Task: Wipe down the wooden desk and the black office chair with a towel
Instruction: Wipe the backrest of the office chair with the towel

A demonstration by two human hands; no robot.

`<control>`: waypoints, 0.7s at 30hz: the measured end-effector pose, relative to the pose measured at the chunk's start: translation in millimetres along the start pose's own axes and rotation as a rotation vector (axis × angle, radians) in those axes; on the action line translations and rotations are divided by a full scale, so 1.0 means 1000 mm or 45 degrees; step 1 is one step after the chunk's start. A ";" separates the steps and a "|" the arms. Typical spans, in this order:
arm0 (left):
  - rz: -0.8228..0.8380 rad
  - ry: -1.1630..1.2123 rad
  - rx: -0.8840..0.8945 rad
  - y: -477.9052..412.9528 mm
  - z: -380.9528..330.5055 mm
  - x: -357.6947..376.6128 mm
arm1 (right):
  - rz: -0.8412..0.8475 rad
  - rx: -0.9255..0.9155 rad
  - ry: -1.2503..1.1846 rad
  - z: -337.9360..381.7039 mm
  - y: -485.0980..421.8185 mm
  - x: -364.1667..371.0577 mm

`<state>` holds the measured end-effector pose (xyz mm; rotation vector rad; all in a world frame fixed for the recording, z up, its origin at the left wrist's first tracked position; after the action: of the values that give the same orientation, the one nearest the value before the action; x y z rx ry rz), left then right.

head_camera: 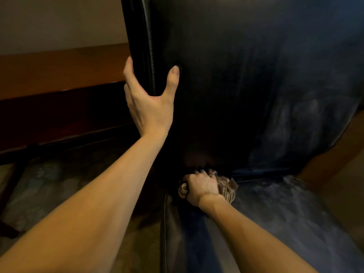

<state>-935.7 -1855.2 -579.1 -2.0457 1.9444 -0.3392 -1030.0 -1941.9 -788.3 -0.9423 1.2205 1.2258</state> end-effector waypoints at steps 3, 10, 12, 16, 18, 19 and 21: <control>-0.016 -0.027 -0.002 0.003 0.001 -0.008 | -0.013 -0.025 -0.122 0.003 0.019 -0.001; -0.067 -0.239 -0.014 0.014 -0.001 -0.017 | -0.376 -0.030 -0.301 -0.015 0.097 -0.034; -0.057 -0.340 -0.024 0.018 -0.006 -0.018 | -0.503 -0.006 -0.263 -0.032 0.121 -0.056; -0.018 -0.568 -0.086 0.021 -0.017 -0.021 | -0.763 -0.026 -0.152 -0.055 0.148 -0.110; -0.016 -0.641 0.020 0.025 -0.036 -0.020 | -0.940 -0.039 -0.113 -0.064 0.164 -0.147; -0.006 -0.692 0.129 0.026 -0.048 -0.019 | -1.035 -0.026 -0.110 -0.068 0.171 -0.165; 0.042 -0.798 0.361 0.026 -0.077 -0.010 | -1.204 0.010 -0.087 -0.077 0.184 -0.208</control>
<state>-989.2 -1850.2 -517.0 -1.6690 1.4498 0.0397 -1208.5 -2024.2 -577.9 -1.2481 0.5723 0.4831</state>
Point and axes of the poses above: each hand's wrist, its own y-axis away from the middle knuckle, its own x-axis out of the palm, z = x × y, the point moved 4 cm from there along -y, towards the middle knuckle, and after that the axes turned 14 degrees about -x, right-handed, at the moved point
